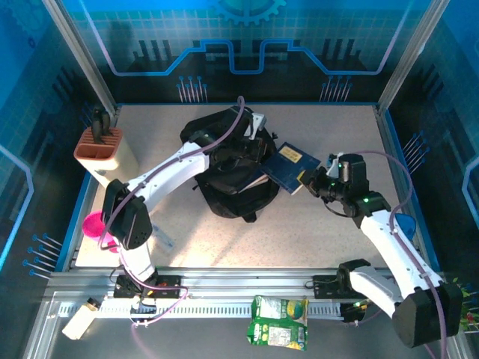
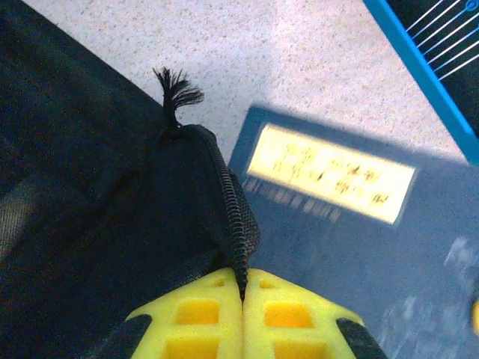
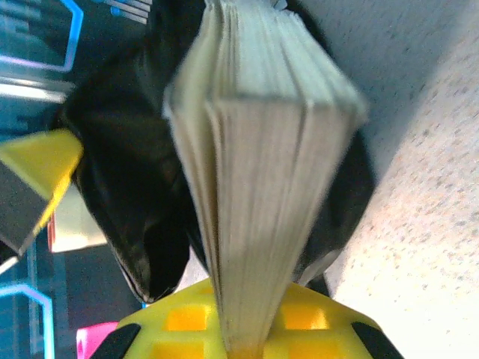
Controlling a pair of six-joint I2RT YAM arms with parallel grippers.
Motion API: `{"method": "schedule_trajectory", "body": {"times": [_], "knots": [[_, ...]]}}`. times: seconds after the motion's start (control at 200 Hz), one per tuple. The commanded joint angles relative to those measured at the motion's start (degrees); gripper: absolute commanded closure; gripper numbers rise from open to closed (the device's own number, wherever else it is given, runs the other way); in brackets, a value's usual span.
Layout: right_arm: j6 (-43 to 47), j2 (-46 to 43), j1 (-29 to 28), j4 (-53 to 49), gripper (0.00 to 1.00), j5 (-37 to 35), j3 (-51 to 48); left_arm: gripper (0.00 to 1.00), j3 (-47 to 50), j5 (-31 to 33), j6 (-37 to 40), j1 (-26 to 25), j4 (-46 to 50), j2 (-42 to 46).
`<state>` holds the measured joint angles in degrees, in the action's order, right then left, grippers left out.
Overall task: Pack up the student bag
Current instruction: Place the book in the student bag.
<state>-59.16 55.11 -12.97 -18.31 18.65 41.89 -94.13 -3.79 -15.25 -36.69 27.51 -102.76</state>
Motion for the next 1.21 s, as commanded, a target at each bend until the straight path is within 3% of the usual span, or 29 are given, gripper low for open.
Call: {"method": "schedule_trajectory", "body": {"times": [0.0,0.345,0.69,0.971,1.031,1.201], "knots": [[-3.90,1.68,-3.51,4.84,0.95,-3.25,-0.84,1.00,-3.43,-3.35,-1.89,-0.43,-5.22,-0.62],[-7.79,14.24,-11.17,13.31,0.94,-6.63,1.16,1.00,-2.91,-4.78,-3.13,-0.54,-5.16,-0.35],[-14.64,30.99,-14.22,22.57,0.93,-13.05,6.58,1.00,-1.50,-4.56,-4.79,-0.33,-6.20,1.84],[-16.72,43.57,-15.88,33.03,0.88,-11.04,10.93,1.00,1.62,0.97,-8.43,0.10,-10.02,4.60],[-16.47,43.75,-15.95,33.04,0.82,-10.33,10.36,1.00,2.08,1.15,-8.90,0.30,-10.43,4.84],[-13.59,40.46,-14.28,36.45,0.48,-4.53,5.92,1.00,3.94,0.16,-10.72,1.04,-11.77,5.29]]}}
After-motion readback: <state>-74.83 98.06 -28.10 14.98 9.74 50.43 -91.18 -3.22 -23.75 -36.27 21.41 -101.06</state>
